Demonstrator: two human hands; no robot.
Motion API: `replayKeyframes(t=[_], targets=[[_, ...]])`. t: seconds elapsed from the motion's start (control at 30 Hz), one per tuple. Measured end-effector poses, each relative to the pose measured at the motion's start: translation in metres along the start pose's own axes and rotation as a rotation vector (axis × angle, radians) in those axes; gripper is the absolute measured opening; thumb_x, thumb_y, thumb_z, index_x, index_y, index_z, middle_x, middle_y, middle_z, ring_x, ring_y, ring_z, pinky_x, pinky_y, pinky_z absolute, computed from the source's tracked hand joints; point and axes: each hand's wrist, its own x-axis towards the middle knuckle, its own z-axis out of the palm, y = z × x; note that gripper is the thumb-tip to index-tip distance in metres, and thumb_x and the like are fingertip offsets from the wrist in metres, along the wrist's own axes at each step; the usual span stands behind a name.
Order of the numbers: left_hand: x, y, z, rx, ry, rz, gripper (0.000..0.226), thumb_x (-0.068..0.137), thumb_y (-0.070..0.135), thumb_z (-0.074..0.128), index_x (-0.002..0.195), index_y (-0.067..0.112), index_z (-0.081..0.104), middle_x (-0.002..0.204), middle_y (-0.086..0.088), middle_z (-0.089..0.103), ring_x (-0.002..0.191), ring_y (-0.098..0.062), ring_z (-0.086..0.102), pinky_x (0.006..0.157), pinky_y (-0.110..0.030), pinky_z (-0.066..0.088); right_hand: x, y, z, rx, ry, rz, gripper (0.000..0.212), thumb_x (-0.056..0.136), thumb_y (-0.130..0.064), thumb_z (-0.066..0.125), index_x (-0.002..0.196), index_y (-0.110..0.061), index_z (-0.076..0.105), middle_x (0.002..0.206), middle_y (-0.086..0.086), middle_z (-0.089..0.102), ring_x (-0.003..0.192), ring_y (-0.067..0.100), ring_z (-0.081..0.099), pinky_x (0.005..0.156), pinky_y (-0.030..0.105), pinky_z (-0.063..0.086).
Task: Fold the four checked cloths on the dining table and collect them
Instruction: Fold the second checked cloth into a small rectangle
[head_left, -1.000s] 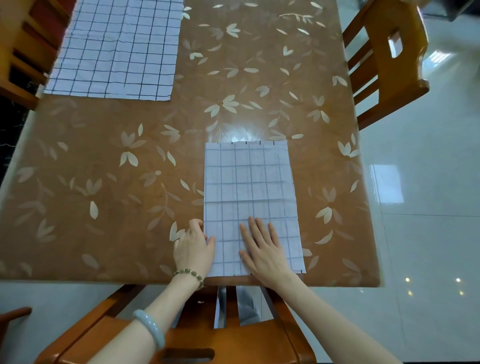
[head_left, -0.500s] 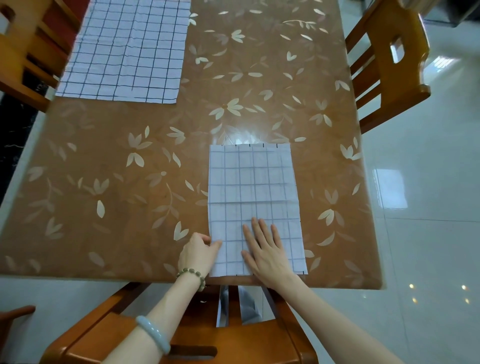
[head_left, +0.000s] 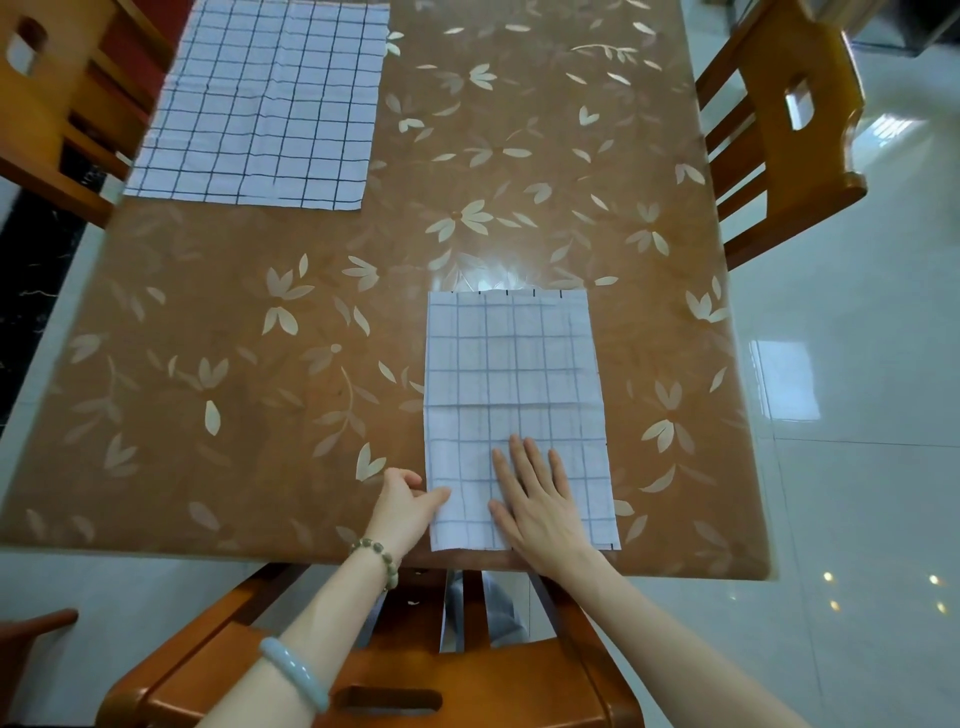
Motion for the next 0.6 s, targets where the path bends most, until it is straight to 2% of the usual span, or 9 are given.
replayKeyframes(t=[0.07,0.17,0.3,0.37,0.47,0.53,0.6], targets=[[0.001,-0.003,-0.004,0.008,0.014,0.012,0.034,0.087,0.021,0.067,0.107,0.012,0.042,0.096,-0.003,0.056,0.085,-0.014,0.059,0.077,-0.034,0.053,0.000,-0.002,-0.001,0.013,0.008,0.020,0.065,0.096,-0.047,0.029,0.151,-0.014,0.019,0.157,0.013,0.019,0.145,0.027,0.008,0.113,0.048,0.009],[0.003,-0.010,-0.011,0.150,0.086,0.073,0.034,0.084,0.025,0.070,0.104,0.013,0.045,0.095,-0.002,0.057,0.085,-0.015,0.057,0.068,-0.025,0.046,0.002,-0.012,-0.008,0.046,0.039,0.031,0.063,0.096,-0.046,0.028,0.151,-0.014,0.019,0.156,0.014,0.020,0.145,0.027,0.008,0.113,0.048,0.007],[0.004,-0.015,-0.023,0.238,0.160,0.107,0.037,0.081,0.029,0.072,0.103,0.015,0.046,0.088,0.004,0.056,0.086,-0.017,0.060,0.073,-0.031,0.050,0.014,-0.038,-0.015,0.060,0.048,-0.032,0.061,0.097,-0.045,0.028,0.149,-0.012,0.024,0.155,0.015,0.025,0.144,0.028,0.013,0.112,0.048,0.012],[0.001,-0.013,-0.026,0.384,0.217,0.165,0.042,0.081,0.038,0.071,0.106,0.016,0.046,0.092,0.005,0.057,0.087,-0.016,0.060,0.074,-0.032,0.052,0.018,-0.045,-0.014,0.056,0.025,-0.031,0.058,0.099,-0.045,0.021,0.147,-0.012,0.027,0.154,0.014,0.028,0.144,0.029,0.019,0.111,0.048,0.015],[-0.001,-0.016,-0.019,0.804,0.421,0.494,0.047,0.085,0.046,0.060,0.115,0.011,0.050,0.111,-0.002,0.058,0.103,-0.022,0.057,0.084,-0.034,0.050,0.021,-0.046,-0.011,0.073,0.000,0.004,0.061,0.101,-0.043,0.009,0.146,-0.009,0.031,0.152,0.015,0.031,0.143,0.029,0.022,0.111,0.049,0.016],[0.006,-0.021,-0.010,0.984,0.360,0.753,0.051,0.091,0.044,0.047,0.126,0.007,0.049,0.127,-0.011,0.055,0.118,-0.028,0.053,0.097,-0.040,0.044,0.020,-0.043,-0.006,0.076,-0.010,0.006,0.061,0.101,-0.043,0.008,0.147,-0.008,0.027,0.153,0.016,0.029,0.145,0.028,0.014,0.113,0.049,0.014],[0.022,-0.033,-0.003,1.146,0.209,0.900,0.059,0.097,0.045,0.029,0.140,0.006,0.036,0.147,-0.012,0.036,0.136,-0.028,0.036,0.109,-0.046,0.030,0.019,-0.040,-0.002,0.061,-0.027,-0.020,0.061,0.101,-0.043,0.008,0.149,-0.007,0.019,0.154,0.015,0.027,0.146,0.027,0.006,0.114,0.048,0.012]])
